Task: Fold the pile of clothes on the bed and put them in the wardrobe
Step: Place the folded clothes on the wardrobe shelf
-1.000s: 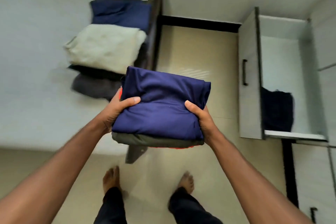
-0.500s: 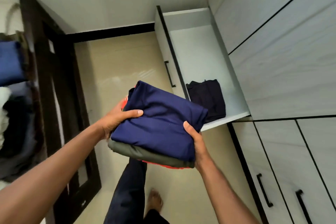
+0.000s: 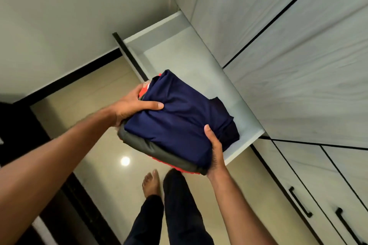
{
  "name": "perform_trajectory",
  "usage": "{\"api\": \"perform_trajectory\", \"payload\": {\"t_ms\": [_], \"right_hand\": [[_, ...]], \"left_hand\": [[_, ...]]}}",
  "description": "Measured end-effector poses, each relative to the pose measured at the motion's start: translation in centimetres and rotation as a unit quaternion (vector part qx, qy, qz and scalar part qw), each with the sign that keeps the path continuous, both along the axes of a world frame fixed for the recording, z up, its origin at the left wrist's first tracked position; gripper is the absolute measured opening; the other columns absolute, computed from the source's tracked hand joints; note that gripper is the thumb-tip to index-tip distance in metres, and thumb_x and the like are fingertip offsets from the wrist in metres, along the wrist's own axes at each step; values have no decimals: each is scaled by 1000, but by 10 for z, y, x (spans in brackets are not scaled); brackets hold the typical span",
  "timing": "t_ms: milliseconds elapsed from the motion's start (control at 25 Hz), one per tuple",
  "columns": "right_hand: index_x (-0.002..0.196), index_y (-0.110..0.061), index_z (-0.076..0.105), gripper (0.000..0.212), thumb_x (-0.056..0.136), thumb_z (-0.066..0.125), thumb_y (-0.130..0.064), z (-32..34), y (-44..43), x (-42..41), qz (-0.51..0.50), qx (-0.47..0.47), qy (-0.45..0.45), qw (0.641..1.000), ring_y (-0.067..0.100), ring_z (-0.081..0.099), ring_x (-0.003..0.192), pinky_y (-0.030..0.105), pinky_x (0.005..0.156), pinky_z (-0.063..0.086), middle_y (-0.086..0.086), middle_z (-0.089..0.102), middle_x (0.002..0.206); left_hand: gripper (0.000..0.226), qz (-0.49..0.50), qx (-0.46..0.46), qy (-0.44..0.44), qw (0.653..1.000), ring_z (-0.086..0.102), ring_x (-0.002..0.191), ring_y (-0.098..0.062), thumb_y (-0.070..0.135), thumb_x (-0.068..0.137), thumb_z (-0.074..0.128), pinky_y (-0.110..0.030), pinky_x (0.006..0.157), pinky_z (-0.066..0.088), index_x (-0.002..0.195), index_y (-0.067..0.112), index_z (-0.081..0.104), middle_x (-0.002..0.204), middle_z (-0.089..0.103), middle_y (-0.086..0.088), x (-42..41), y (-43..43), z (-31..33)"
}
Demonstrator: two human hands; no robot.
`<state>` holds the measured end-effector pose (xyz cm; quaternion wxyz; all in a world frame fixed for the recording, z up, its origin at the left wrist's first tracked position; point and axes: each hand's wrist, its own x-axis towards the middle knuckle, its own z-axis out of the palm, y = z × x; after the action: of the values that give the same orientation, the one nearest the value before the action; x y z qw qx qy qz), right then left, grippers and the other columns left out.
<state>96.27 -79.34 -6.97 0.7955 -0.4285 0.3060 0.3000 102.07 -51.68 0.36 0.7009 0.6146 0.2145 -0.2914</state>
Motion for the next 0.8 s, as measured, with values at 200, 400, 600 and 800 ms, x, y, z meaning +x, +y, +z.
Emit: {"api": "perform_trajectory", "payload": {"t_ms": [200,400,600,800], "right_hand": [[152,-9,44,76,90,76,-40,-30,-7,81,-44,21,-2,999,39,48,140,55,121,32,22,48,152],[147,1,49,70,91,68,-37,-52,-4,134,-111,43,-10,993,40,50,138,52,120,36,24,54,147],[151,-5,45,71,92,72,-32,-125,24,161,-179,-1,-21,984,40,49,139,53,119,37,22,52,149],[151,-18,48,91,74,91,-38,-229,46,157,-221,-92,2,971,32,57,133,51,116,41,13,59,144]], "left_hand": [[108,-68,61,-11,996,67,110,-16,57,38,94,-38,96,55,133,30,49,127,64,3,104,-17,-38],[105,-122,75,-31,989,66,112,-12,53,43,92,-35,97,53,136,30,48,127,64,7,183,-34,-101],[82,-175,76,-12,982,68,109,-9,32,66,89,-23,84,56,136,26,48,125,66,8,235,-24,-169],[46,-236,92,-16,967,72,96,-5,17,85,76,-20,74,57,124,28,55,109,73,13,252,-13,-267]]}}
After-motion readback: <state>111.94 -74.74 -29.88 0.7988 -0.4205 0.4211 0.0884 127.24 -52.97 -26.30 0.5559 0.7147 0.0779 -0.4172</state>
